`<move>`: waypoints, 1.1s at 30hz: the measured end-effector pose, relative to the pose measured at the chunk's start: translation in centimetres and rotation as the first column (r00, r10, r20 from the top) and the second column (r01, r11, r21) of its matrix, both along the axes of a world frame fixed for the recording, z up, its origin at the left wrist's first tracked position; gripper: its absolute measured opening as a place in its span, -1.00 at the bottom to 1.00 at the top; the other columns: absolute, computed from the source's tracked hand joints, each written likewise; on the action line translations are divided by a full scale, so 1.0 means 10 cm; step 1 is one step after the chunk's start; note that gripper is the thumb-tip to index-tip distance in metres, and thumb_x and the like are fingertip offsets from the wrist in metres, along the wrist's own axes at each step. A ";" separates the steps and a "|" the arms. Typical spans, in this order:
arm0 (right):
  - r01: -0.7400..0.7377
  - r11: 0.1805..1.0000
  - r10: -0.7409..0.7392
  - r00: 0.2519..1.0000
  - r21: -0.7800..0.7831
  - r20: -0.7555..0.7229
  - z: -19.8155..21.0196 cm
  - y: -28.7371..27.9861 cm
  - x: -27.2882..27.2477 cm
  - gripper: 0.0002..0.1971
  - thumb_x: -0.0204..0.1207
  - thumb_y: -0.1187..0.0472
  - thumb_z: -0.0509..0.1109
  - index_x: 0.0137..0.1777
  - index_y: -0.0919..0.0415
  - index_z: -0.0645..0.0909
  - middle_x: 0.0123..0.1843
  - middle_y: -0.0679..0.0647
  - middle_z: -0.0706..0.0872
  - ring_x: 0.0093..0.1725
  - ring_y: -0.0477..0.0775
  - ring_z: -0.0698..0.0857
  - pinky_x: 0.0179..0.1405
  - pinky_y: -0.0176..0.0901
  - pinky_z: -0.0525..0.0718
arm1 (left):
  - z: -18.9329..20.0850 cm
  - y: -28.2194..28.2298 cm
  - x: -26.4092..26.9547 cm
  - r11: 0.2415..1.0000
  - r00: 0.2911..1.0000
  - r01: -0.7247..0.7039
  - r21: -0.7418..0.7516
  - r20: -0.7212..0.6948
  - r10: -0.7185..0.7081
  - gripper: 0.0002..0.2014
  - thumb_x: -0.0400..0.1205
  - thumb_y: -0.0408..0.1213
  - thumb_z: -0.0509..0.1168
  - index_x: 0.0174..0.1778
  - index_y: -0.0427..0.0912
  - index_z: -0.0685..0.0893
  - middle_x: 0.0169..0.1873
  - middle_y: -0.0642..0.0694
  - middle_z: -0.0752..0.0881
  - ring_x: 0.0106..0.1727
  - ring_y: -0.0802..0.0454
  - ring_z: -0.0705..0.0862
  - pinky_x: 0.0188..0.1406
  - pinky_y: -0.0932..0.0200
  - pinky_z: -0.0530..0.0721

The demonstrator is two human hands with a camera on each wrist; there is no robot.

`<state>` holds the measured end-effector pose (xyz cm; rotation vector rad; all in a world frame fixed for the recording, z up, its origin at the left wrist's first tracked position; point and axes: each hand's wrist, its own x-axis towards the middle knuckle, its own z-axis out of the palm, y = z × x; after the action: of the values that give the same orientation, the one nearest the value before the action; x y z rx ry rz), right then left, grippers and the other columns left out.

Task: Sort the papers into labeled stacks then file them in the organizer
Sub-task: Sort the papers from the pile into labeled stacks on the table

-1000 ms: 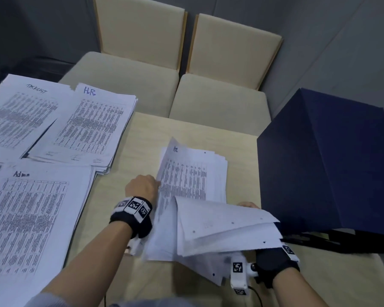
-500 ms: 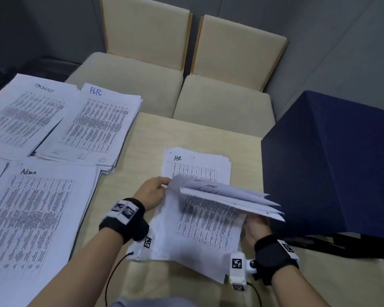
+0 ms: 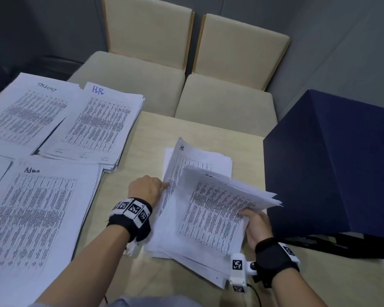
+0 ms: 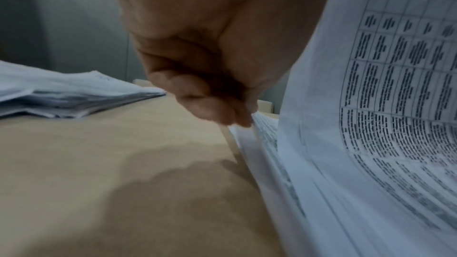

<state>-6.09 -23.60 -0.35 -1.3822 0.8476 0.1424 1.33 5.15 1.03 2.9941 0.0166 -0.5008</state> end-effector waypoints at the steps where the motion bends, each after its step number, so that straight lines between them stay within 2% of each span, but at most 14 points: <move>1: 0.007 1.000 -0.007 1.000 0.006 0.001 -0.02 0.00 0.01 -0.88 0.40 0.54 0.34 -0.13 0.39 0.65 -0.08 0.34 0.75 0.06 0.42 0.72 0.29 0.27 0.60 | 0.02 0.03 -0.01 0.999 1.000 0.025 -0.042 0.016 -0.024 -0.47 0.72 0.22 0.01 -0.35 -0.09 0.57 -0.49 -0.02 0.50 -0.35 -0.11 0.56 -0.33 0.16 0.44; 4: 0.022 0.999 -0.021 1.000 0.036 -0.008 -0.04 0.02 0.06 -0.88 0.30 0.48 0.38 -0.17 0.36 0.64 -0.02 0.35 0.72 0.13 0.45 0.70 0.34 0.31 0.59 | -0.09 0.11 -0.05 0.905 0.998 0.046 -0.424 0.059 -0.023 -0.62 0.69 0.08 0.16 -0.38 -0.04 0.53 -0.49 0.01 0.53 -0.36 -0.06 0.51 -0.34 0.12 0.40; 6: 0.008 0.999 -0.008 1.000 0.040 0.009 -0.02 0.04 0.09 -0.91 0.34 0.48 0.37 -0.20 0.33 0.62 -0.06 0.28 0.72 0.06 0.33 0.69 0.16 0.17 0.66 | -0.19 0.17 -0.08 0.630 0.999 0.010 -0.776 -0.012 -0.030 -0.74 0.65 -0.14 0.23 -0.35 -0.10 0.60 -0.47 0.05 0.58 -0.37 0.05 0.50 -0.29 0.11 0.43; 8: 0.011 0.999 -0.012 0.999 0.037 0.043 -0.01 0.07 0.11 -0.84 0.54 0.49 0.29 -0.17 0.30 0.65 -0.17 0.16 0.78 -0.03 0.20 0.74 -0.11 -0.10 0.68 | -0.20 0.18 -0.10 0.362 0.983 -0.120 -0.924 -0.162 -0.088 -0.76 0.65 -0.46 0.25 -0.20 -0.14 0.78 -0.32 -0.01 0.74 -0.27 0.10 0.60 -0.19 0.11 0.57; 10: 0.039 0.998 -0.041 0.998 0.039 0.040 -0.02 0.07 0.09 -0.75 0.70 0.41 0.18 -0.19 0.32 0.60 -0.30 0.15 0.77 -0.18 0.10 0.76 -0.32 -0.27 0.71 | -0.19 0.16 -0.12 0.285 0.960 -0.220 -0.933 -0.259 -0.105 -0.64 0.61 -0.64 0.23 -0.09 -0.13 0.84 -0.11 -0.09 0.83 -0.12 0.08 0.73 -0.02 0.17 0.67; 11: 0.032 0.999 -0.033 0.999 0.025 0.033 -0.03 0.07 0.07 -0.78 0.69 0.41 0.21 -0.18 0.38 0.60 -0.23 0.25 0.76 -0.15 0.17 0.76 -0.22 -0.26 0.75 | -0.20 0.14 -0.11 0.328 0.959 -0.240 -0.914 -0.276 -0.068 -0.58 0.59 -0.67 0.21 -0.07 -0.07 0.83 -0.04 -0.11 0.84 -0.08 0.06 0.76 0.04 0.17 0.69; 13: 0.009 0.998 -0.013 0.998 0.061 0.068 -0.01 0.05 0.05 -0.91 0.50 0.46 0.39 -0.05 0.48 0.67 0.04 0.44 0.76 0.08 0.38 0.75 0.21 0.11 0.72 | -0.25 0.08 -0.07 0.584 0.967 -0.251 -0.772 -0.230 0.111 -0.59 0.55 -0.62 0.17 0.01 -0.03 0.76 0.07 -0.11 0.80 -0.02 -0.01 0.74 0.07 0.13 0.66; 14: 0.016 0.997 -0.021 0.997 0.073 0.070 0.01 0.05 0.05 -0.86 0.41 0.50 0.41 -0.03 0.46 0.68 0.08 0.45 0.75 0.11 0.40 0.74 0.26 0.20 0.67 | -0.28 0.06 -0.05 0.709 0.961 -0.276 -0.650 -0.174 0.215 -0.67 0.56 -0.53 0.20 0.07 -0.08 0.72 0.09 -0.10 0.76 0.03 -0.06 0.71 0.07 0.11 0.63; 16: 0.036 0.998 -0.040 0.997 0.059 0.068 0.03 0.02 0.04 -0.83 0.37 0.57 0.38 -0.10 0.36 0.65 0.02 0.40 0.76 0.06 0.36 0.75 0.18 0.21 0.68 | -0.30 0.01 -0.03 0.818 0.935 -0.350 -0.456 -0.112 0.337 -0.83 0.56 -0.27 0.33 0.06 -0.13 0.66 -0.01 -0.11 0.72 0.02 -0.13 0.69 -0.04 0.12 0.61; 21: 0.022 0.999 -0.025 0.997 0.037 0.072 0.04 -0.06 0.02 -0.82 0.40 0.58 0.31 -0.07 0.38 0.62 0.01 0.43 0.75 0.07 0.41 0.74 -0.01 0.09 0.71 | -0.32 -0.09 0.01 0.895 0.956 -0.293 -0.338 -0.105 0.273 -0.66 0.57 -0.04 0.42 -0.40 -0.13 0.50 -0.38 -0.10 0.62 -0.29 -0.14 0.64 -0.38 0.19 0.45; 24: 0.028 0.999 -0.030 0.999 0.045 0.039 0.05 -0.08 0.01 -0.89 0.42 0.54 0.34 -0.11 0.43 0.64 -0.04 0.45 0.75 0.05 0.47 0.73 0.06 0.15 0.69 | -0.28 -0.08 0.04 0.950 0.977 -0.213 -0.230 -0.031 0.212 -0.62 0.71 0.00 0.17 -0.21 -0.19 0.70 -0.30 -0.13 0.68 -0.20 -0.17 0.69 -0.30 0.16 0.52; 27: 0.033 0.997 -0.036 0.998 0.071 0.053 0.03 -0.06 0.00 -0.82 0.44 0.55 0.27 -0.28 0.32 0.62 -0.25 0.24 0.75 -0.14 0.27 0.71 -0.12 0.00 0.67 | -0.17 -0.05 0.02 0.994 0.994 -0.083 -0.067 0.063 0.088 -0.49 0.77 0.08 -0.03 -0.02 -0.20 0.71 -0.15 -0.16 0.72 -0.11 -0.17 0.71 -0.24 0.13 0.51; 31: 0.028 0.994 -0.035 0.997 0.105 0.063 0.05 0.01 0.05 -0.80 0.47 0.56 0.22 -0.22 0.36 0.63 -0.37 0.17 0.77 -0.35 0.16 0.76 -0.40 -0.17 0.70 | 0.03 0.03 -0.01 0.993 0.994 0.042 0.112 0.095 -0.053 -0.54 0.81 -0.01 -0.07 0.11 -0.25 0.64 -0.02 -0.20 0.71 0.00 -0.19 0.71 -0.22 0.10 0.46; 33: 0.019 0.996 -0.023 0.998 0.091 0.051 0.04 0.02 0.08 -0.81 0.44 0.54 0.24 -0.25 0.32 0.62 -0.28 0.20 0.76 -0.21 0.21 0.74 -0.21 -0.06 0.68 | 0.07 0.06 0.00 0.988 0.996 0.066 0.139 0.057 -0.075 -0.65 0.81 -0.11 0.00 0.14 -0.24 0.63 0.01 -0.21 0.70 0.01 -0.20 0.71 -0.19 0.08 0.51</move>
<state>-5.31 -23.38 0.09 -1.2864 0.8025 0.1264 1.29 5.78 1.73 3.1525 -0.0626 -0.4296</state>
